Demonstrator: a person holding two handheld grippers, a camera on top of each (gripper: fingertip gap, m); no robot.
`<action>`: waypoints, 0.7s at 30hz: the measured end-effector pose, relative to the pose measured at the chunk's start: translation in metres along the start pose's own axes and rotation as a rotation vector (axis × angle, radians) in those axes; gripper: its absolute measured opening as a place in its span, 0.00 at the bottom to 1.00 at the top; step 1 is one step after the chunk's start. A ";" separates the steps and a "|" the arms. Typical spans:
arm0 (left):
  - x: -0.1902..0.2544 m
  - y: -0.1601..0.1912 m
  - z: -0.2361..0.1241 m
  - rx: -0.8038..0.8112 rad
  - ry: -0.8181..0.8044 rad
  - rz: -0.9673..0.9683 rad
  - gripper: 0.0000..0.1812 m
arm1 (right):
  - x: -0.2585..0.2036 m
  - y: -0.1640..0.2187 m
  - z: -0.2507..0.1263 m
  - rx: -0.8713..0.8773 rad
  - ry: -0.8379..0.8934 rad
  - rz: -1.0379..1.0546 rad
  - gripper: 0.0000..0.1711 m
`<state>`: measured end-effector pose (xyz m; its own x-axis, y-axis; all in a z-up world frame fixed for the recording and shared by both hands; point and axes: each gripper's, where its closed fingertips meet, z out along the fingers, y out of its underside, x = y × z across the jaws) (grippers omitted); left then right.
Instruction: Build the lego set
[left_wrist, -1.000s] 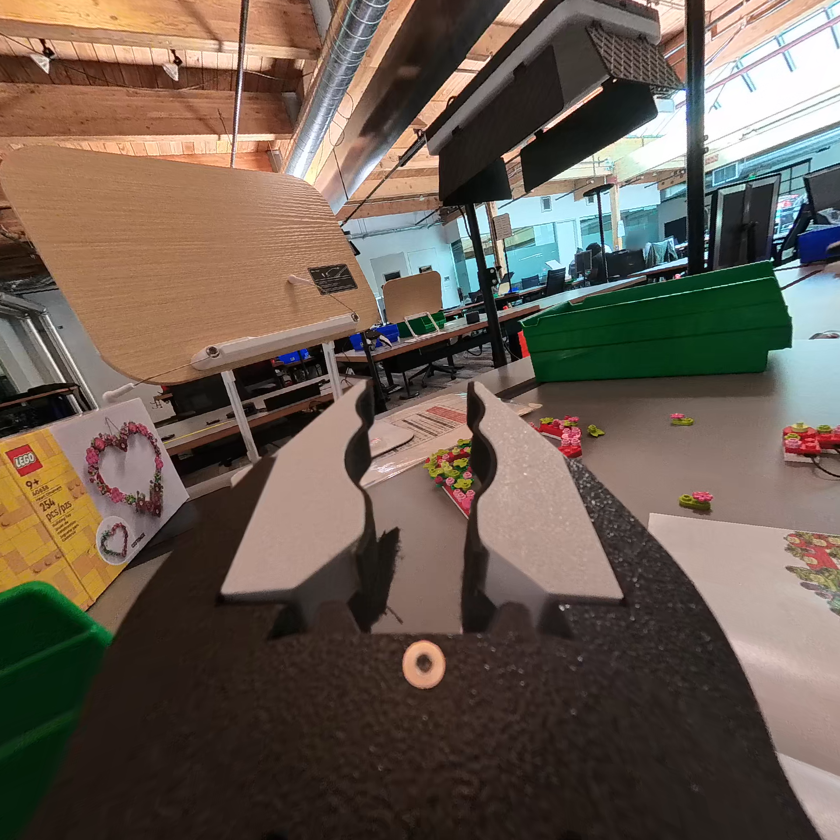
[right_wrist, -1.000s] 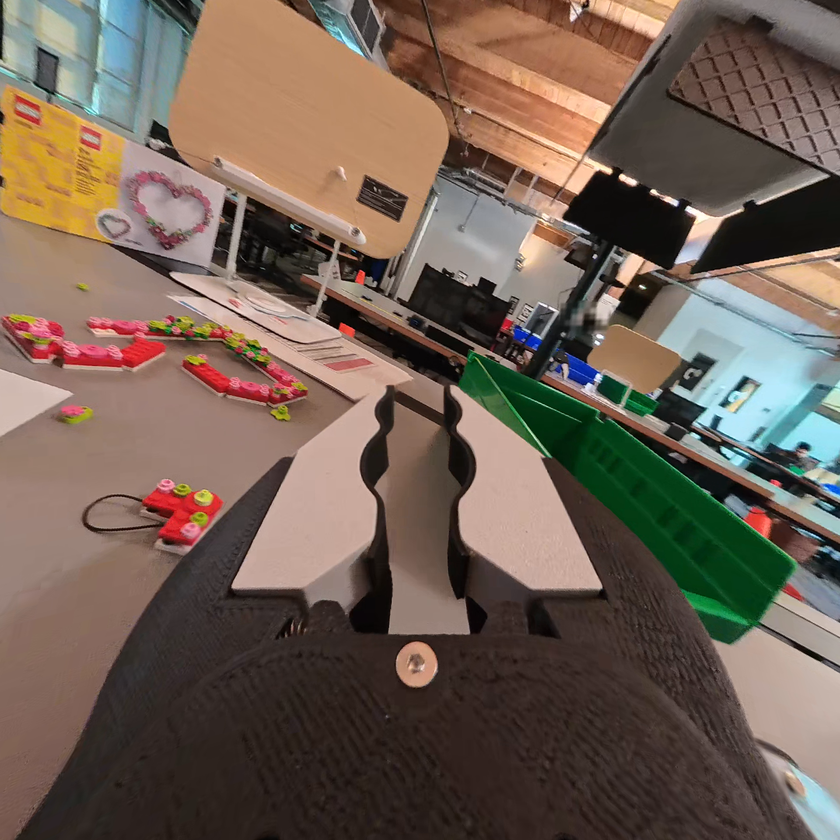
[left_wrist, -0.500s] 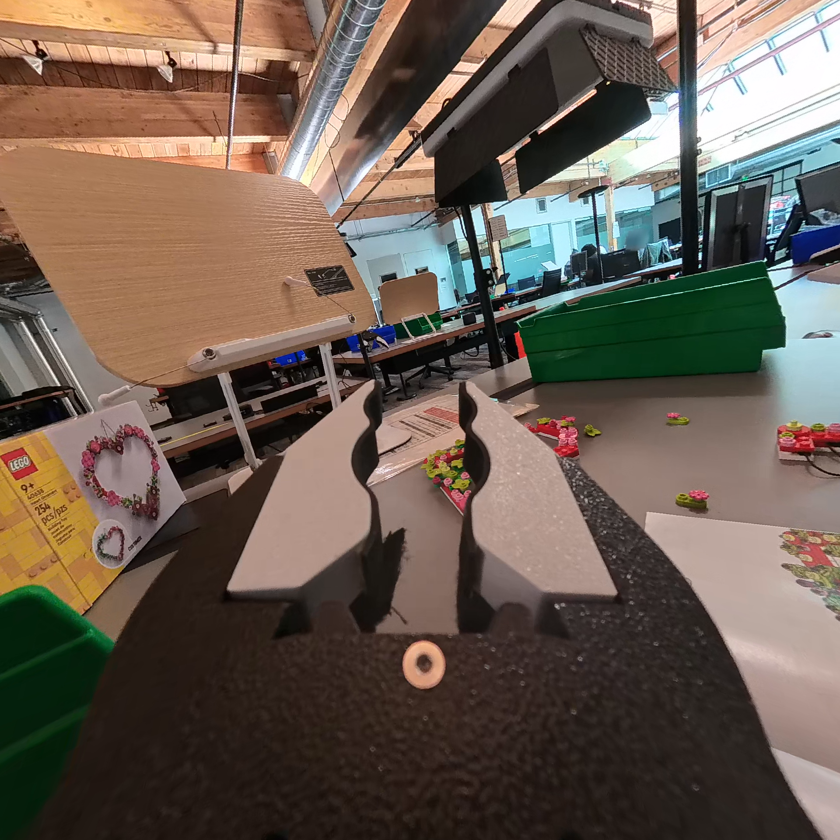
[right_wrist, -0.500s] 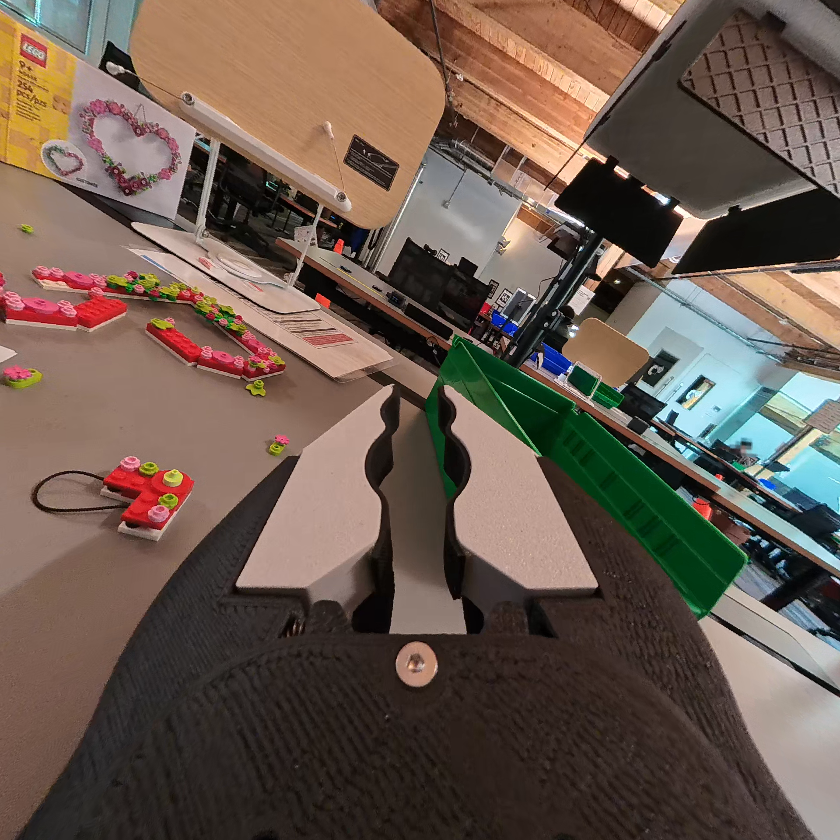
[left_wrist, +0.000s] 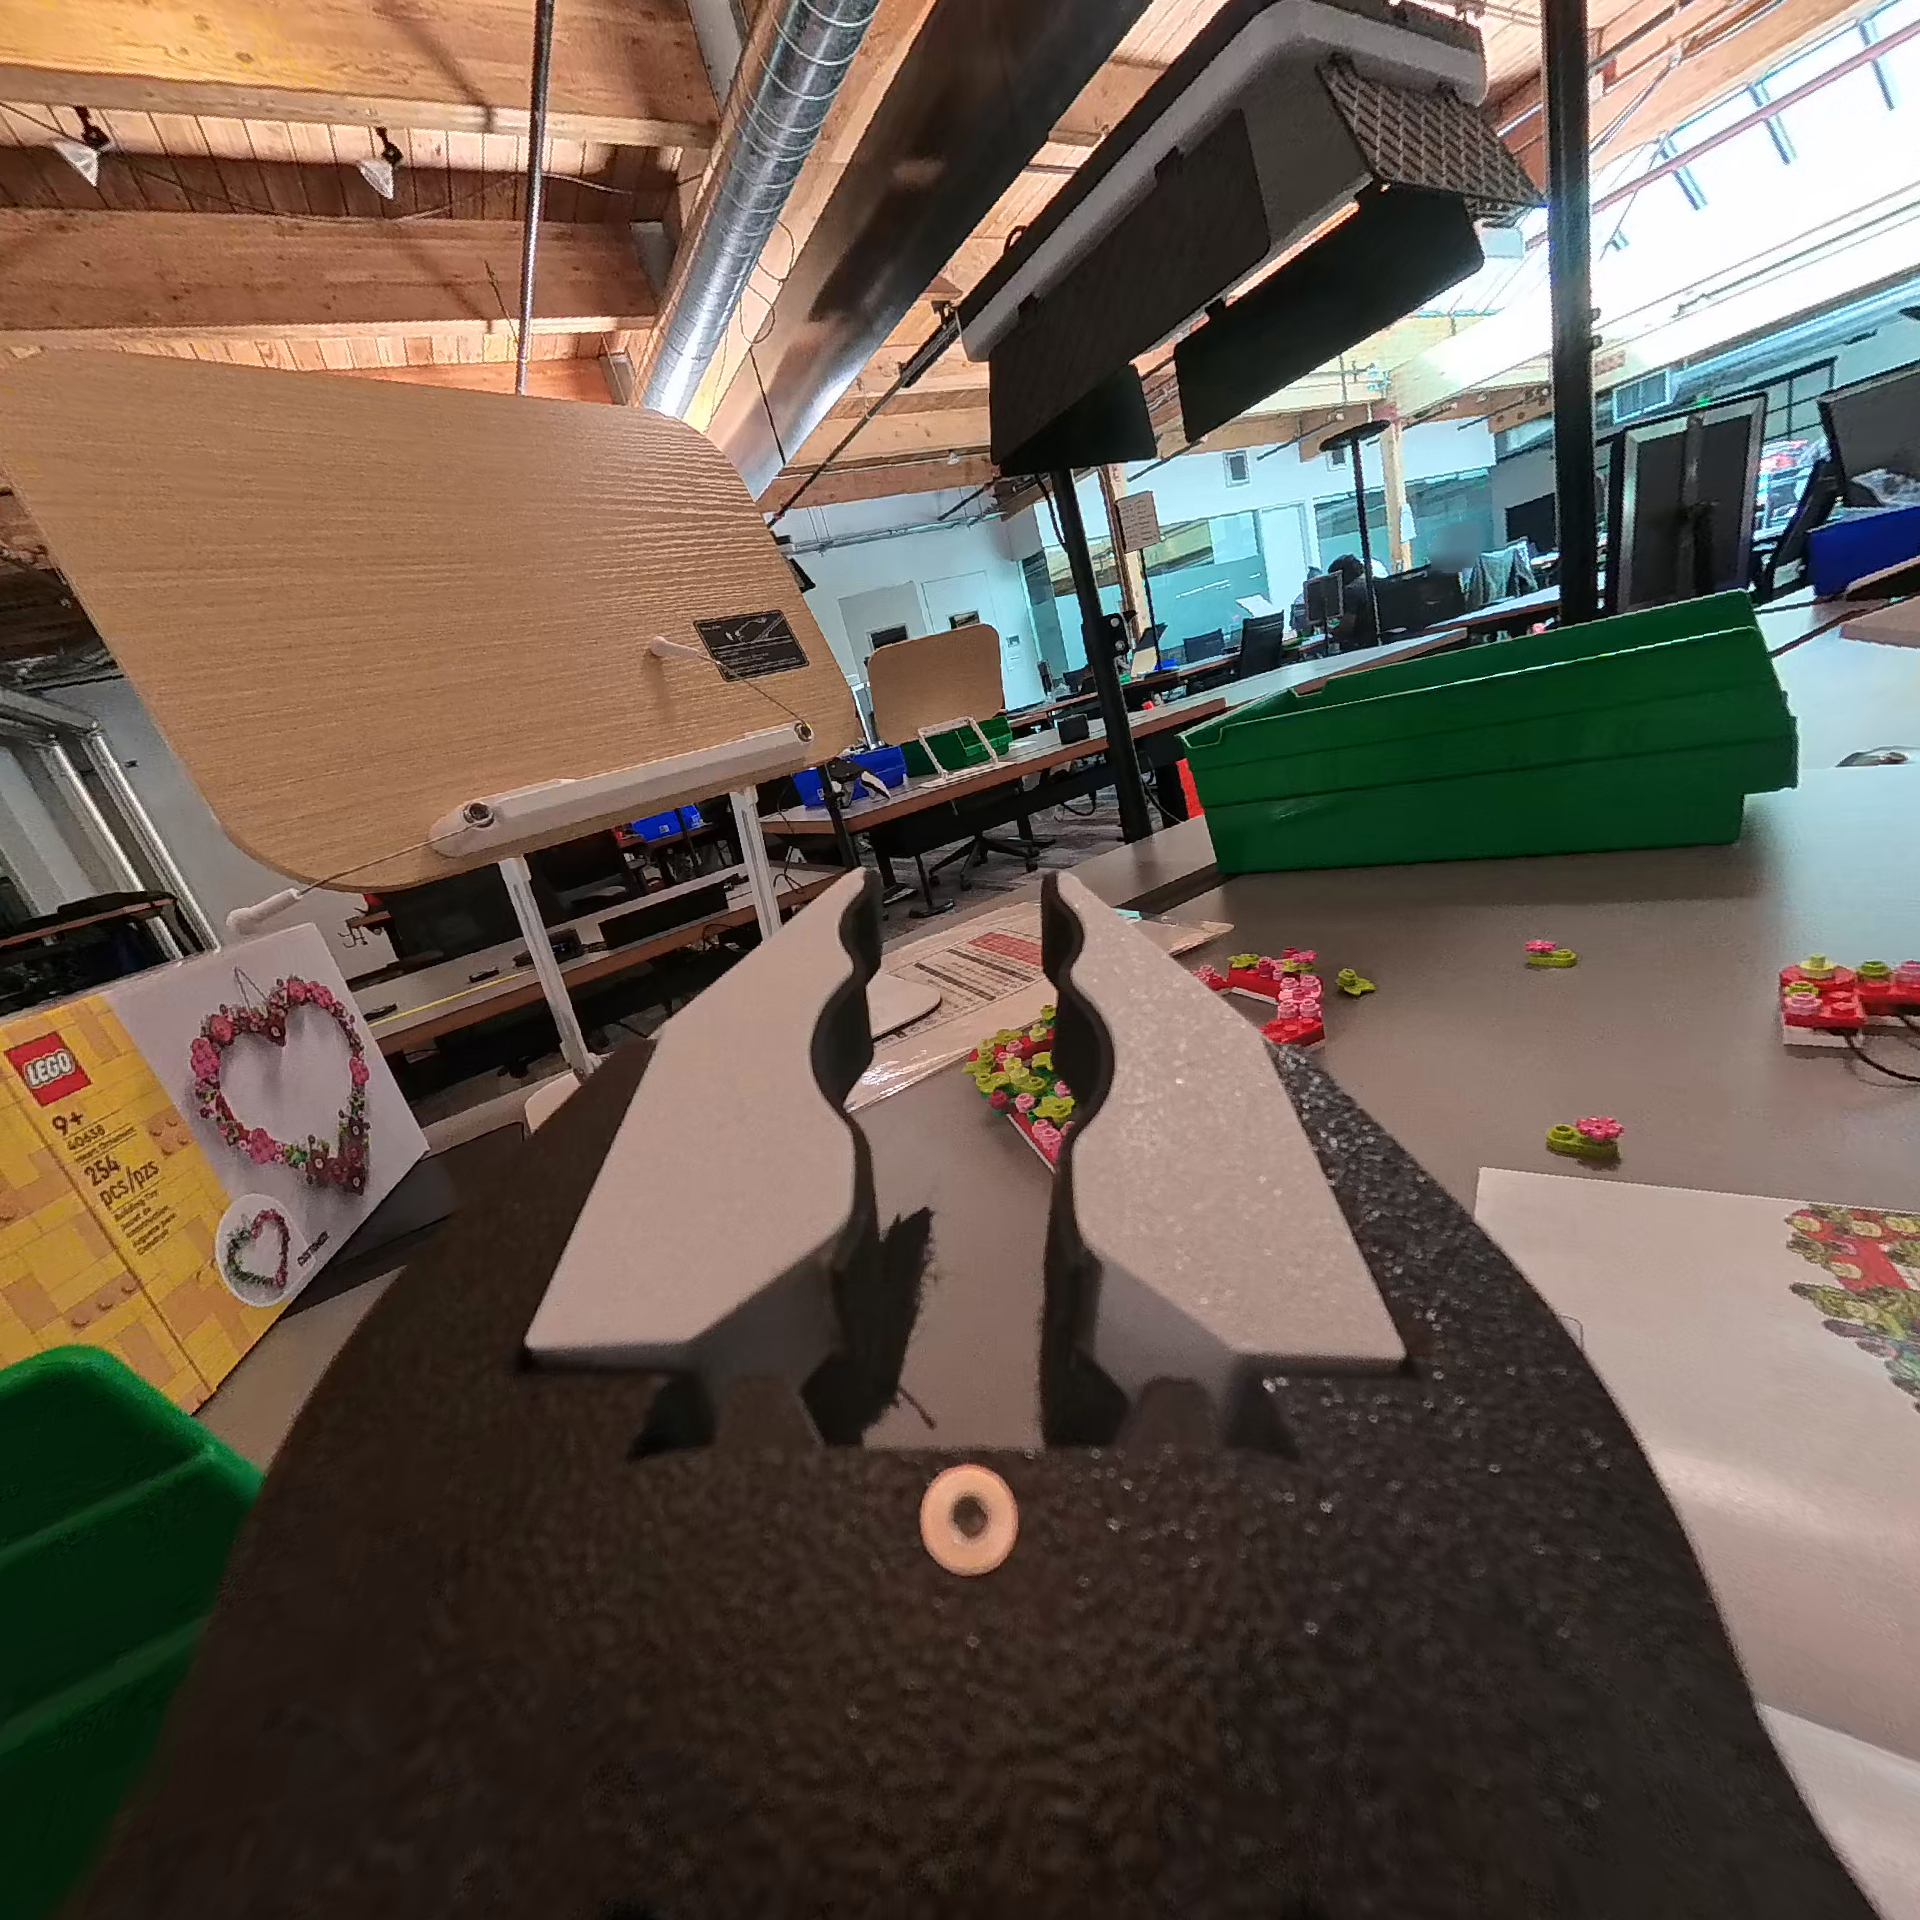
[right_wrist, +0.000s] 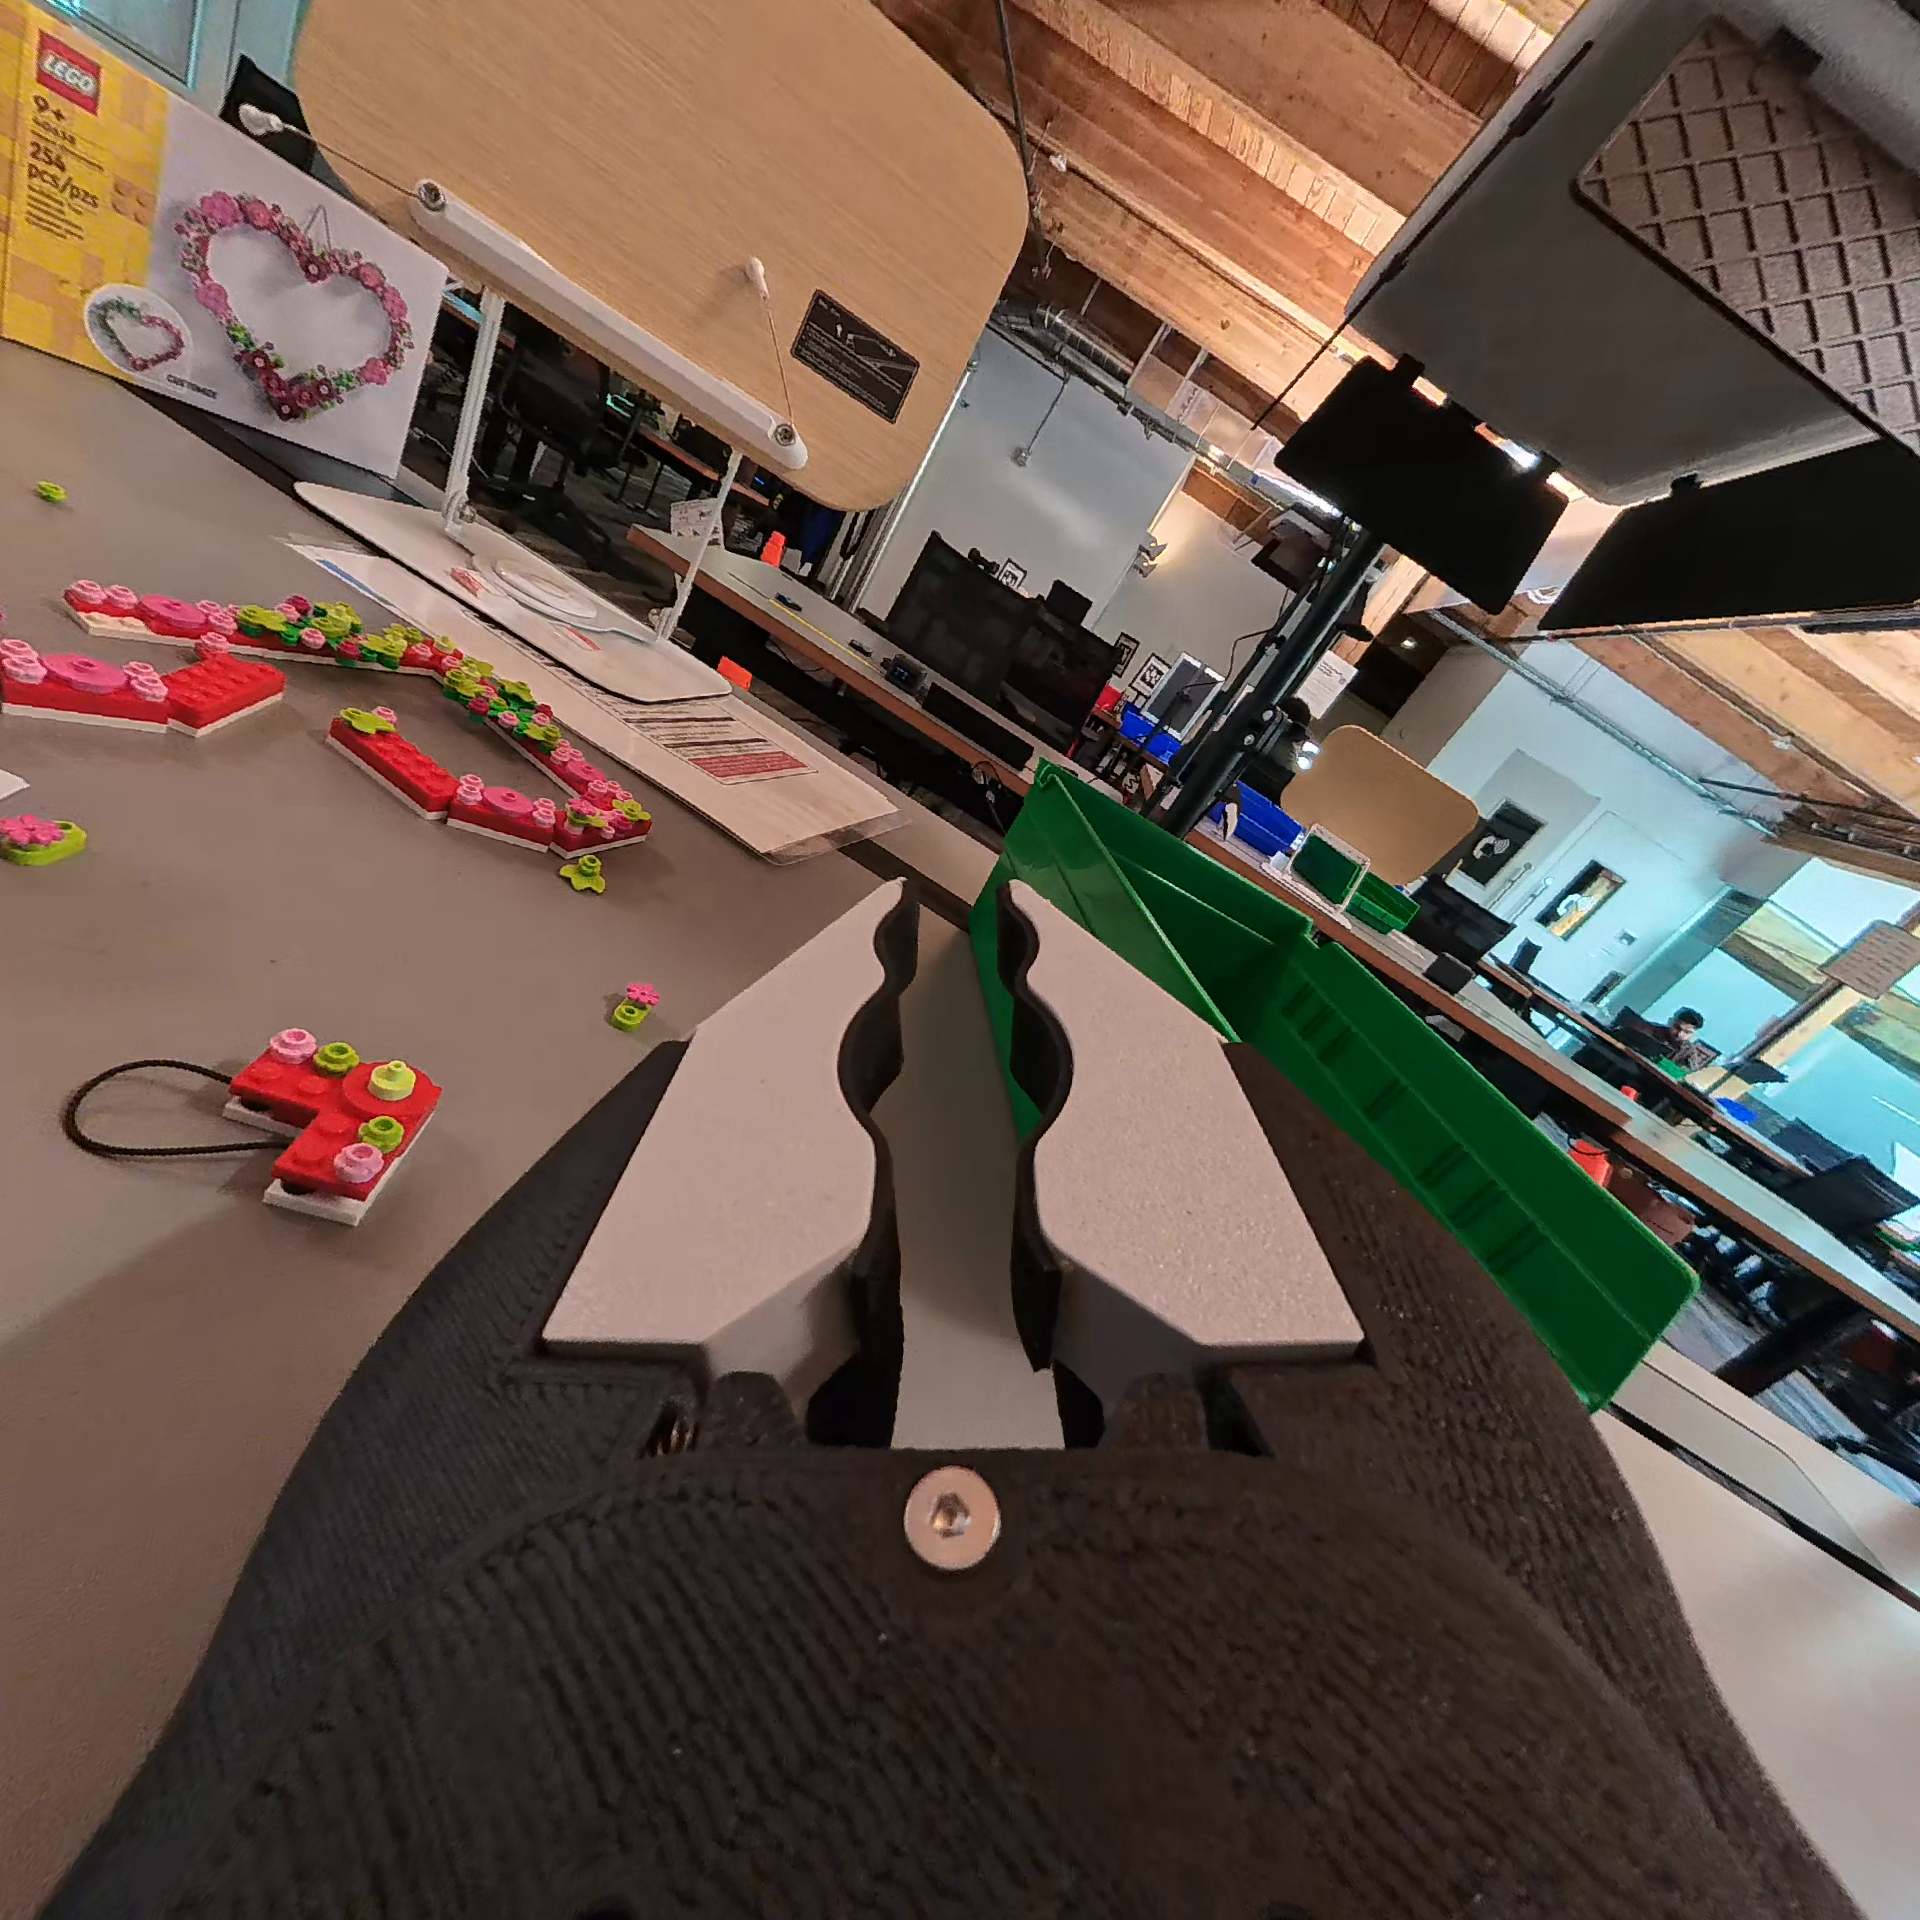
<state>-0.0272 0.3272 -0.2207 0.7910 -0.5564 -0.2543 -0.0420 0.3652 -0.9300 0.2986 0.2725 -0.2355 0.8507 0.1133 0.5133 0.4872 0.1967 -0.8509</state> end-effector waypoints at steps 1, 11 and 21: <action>0.000 0.000 0.000 0.000 0.000 0.001 0.16 | 0.000 0.000 0.000 -0.001 -0.001 -0.001 0.07; -0.001 -0.001 0.000 0.004 -0.005 0.004 0.16 | -0.001 0.001 0.001 -0.005 -0.002 -0.012 0.06; -0.001 -0.001 0.000 0.005 -0.006 0.003 0.16 | 0.000 0.001 0.001 -0.004 0.000 -0.016 0.06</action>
<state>-0.0280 0.3272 -0.2200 0.7944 -0.5509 -0.2559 -0.0417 0.3708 -0.9278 0.2985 0.2732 -0.2361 0.8431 0.1101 0.5264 0.5012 0.1943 -0.8433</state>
